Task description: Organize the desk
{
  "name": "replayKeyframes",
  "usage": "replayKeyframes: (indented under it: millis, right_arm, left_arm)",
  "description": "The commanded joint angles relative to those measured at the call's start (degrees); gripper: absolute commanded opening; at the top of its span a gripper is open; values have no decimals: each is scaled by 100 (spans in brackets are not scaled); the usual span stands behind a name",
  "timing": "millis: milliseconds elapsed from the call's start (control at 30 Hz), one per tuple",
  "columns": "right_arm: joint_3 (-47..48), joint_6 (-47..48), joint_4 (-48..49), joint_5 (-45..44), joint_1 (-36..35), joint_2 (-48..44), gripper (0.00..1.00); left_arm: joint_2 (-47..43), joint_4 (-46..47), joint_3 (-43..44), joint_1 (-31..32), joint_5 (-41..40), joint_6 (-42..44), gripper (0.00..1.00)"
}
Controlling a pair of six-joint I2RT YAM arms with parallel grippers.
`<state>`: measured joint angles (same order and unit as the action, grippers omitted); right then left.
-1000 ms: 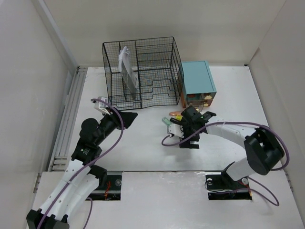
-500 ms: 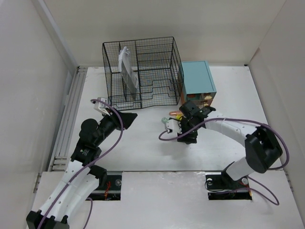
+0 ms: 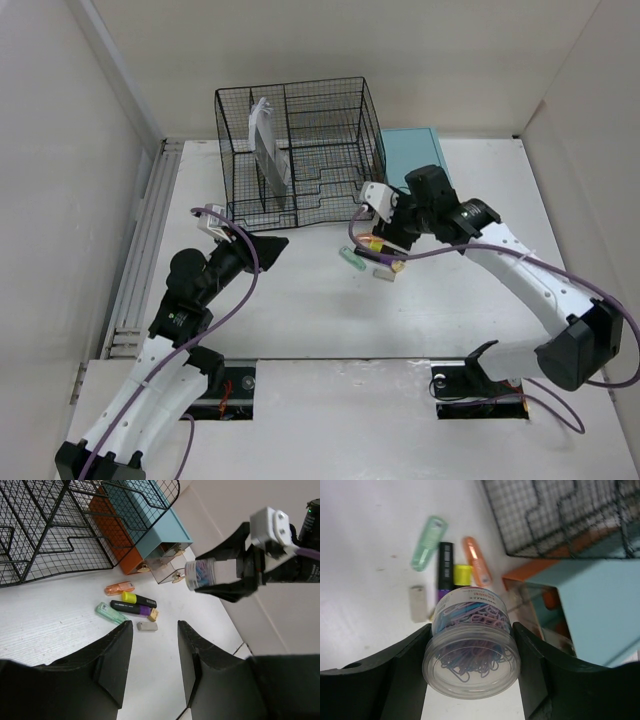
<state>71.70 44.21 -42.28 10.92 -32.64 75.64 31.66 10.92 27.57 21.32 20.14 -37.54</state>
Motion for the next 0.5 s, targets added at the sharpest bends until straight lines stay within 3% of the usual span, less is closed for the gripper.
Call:
replayKeyframes:
  millis: [0,467]
  right_arm:
    - [-51,-833,1098,-1064,196,82,9]
    - [-17,-1380,1934,-1453,900,601,7]
  left_arm:
    - [-46,332,-15,21,86,36,38]
    - [-46,332,-15,21,86,36,38]
